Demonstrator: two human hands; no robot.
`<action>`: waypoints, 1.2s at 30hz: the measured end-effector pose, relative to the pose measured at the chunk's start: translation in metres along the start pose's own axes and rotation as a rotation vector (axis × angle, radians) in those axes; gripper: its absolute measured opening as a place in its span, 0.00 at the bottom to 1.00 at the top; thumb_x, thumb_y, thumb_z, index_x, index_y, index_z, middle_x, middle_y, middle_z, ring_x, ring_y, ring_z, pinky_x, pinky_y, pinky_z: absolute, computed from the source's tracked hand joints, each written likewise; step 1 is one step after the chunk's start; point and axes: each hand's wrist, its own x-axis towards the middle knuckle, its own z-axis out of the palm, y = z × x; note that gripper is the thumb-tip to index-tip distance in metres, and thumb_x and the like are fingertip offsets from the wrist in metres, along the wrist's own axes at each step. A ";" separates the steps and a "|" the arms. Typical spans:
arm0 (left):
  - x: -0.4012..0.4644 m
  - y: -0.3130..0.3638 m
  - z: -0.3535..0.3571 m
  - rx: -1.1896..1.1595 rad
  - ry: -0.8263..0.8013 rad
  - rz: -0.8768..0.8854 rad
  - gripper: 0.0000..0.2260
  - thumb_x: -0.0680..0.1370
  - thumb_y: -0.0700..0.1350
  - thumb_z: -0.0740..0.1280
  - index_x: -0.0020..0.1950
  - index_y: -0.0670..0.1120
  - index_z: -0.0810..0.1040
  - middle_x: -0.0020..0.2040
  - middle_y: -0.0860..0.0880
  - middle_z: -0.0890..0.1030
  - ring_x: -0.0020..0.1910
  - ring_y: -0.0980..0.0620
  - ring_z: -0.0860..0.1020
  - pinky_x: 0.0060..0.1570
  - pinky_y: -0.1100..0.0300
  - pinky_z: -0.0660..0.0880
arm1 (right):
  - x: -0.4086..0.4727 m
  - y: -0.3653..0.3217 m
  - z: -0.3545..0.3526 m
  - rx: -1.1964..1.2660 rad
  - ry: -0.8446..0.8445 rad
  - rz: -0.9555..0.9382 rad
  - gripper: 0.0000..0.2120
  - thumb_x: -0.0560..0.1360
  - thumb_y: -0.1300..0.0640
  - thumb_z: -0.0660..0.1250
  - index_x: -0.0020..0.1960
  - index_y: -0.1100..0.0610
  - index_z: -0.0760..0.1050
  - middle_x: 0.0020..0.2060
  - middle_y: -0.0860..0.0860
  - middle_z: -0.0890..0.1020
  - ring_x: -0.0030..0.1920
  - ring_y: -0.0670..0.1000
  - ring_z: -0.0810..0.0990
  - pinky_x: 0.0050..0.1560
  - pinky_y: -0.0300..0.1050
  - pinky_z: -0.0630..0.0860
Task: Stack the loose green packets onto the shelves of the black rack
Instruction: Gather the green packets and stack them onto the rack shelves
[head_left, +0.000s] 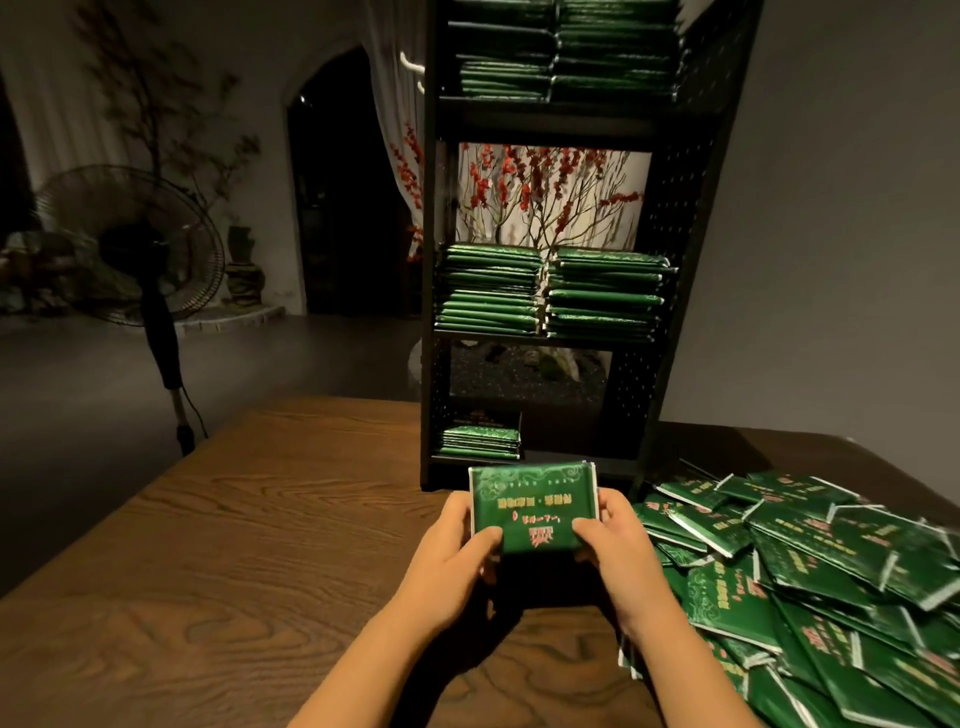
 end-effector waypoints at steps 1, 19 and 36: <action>0.007 0.007 0.003 -0.009 -0.007 0.001 0.06 0.82 0.42 0.62 0.58 0.49 0.71 0.52 0.50 0.81 0.43 0.56 0.79 0.42 0.58 0.75 | 0.003 -0.008 -0.003 0.047 0.001 0.004 0.09 0.78 0.65 0.60 0.56 0.55 0.73 0.50 0.55 0.82 0.49 0.53 0.81 0.45 0.50 0.76; 0.118 0.142 0.031 -0.624 0.031 -0.373 0.06 0.80 0.49 0.64 0.45 0.48 0.72 0.28 0.51 0.67 0.21 0.54 0.65 0.28 0.64 0.62 | 0.069 -0.138 -0.060 0.279 0.036 0.183 0.08 0.80 0.50 0.58 0.55 0.54 0.69 0.32 0.52 0.67 0.23 0.46 0.60 0.20 0.36 0.54; 0.144 0.150 0.036 -0.654 0.002 -0.414 0.07 0.80 0.50 0.64 0.48 0.47 0.75 0.27 0.52 0.69 0.24 0.55 0.66 0.28 0.65 0.64 | 0.102 -0.144 -0.065 0.342 0.043 0.293 0.09 0.80 0.52 0.59 0.54 0.57 0.71 0.30 0.51 0.68 0.24 0.46 0.60 0.18 0.36 0.55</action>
